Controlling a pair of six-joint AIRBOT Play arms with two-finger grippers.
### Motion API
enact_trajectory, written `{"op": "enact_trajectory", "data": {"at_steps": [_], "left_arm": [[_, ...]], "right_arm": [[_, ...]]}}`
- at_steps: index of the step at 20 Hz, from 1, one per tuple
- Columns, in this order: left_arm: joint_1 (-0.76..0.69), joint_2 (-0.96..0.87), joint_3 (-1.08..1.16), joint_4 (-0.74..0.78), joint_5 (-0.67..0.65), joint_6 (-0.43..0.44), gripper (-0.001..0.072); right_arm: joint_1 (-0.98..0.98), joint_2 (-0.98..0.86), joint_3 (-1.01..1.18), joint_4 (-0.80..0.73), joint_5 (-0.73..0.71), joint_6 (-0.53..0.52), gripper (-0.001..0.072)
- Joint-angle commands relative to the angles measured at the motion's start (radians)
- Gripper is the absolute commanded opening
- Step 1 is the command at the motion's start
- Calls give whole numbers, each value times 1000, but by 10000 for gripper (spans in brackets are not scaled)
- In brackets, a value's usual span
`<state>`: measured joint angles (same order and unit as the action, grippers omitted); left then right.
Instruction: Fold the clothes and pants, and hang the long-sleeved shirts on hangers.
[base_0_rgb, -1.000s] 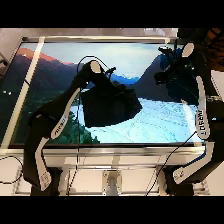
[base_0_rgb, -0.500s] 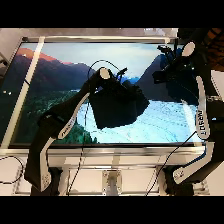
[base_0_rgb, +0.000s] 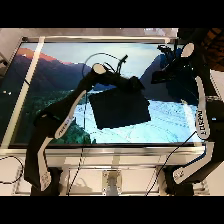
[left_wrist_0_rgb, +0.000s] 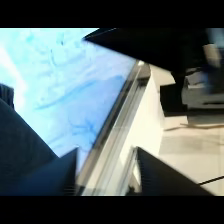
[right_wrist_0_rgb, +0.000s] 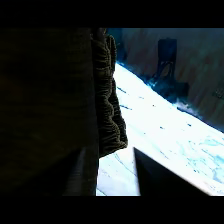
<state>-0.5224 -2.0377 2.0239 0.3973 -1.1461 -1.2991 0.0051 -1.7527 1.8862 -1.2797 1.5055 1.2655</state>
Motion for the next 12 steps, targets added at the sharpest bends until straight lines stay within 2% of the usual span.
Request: {"op": "enact_trajectory", "data": {"at_steps": [1,3,4,5,7,10,12], "left_arm": [[68,97,0,234,-50,-67,218],[97,180,0,574,-138,-222,188],[101,217,0,735,-192,-274,135],[100,253,0,901,-259,-315,131],[100,305,-2,1125,-392,-361,130],[101,331,-7,1236,-553,-352,129],[100,332,-31,1236,-572,-343,124]], "right_arm": [[3,-2,-53,16,-90,-24,674],[3,-4,-107,56,-124,-112,681],[6,-13,-133,92,-126,-154,681],[12,-24,-152,104,-132,-183,681],[41,-61,-174,104,-137,-208,681],[103,-122,-174,81,-143,-210,682],[142,-150,-174,31,-164,-200,681]]}}
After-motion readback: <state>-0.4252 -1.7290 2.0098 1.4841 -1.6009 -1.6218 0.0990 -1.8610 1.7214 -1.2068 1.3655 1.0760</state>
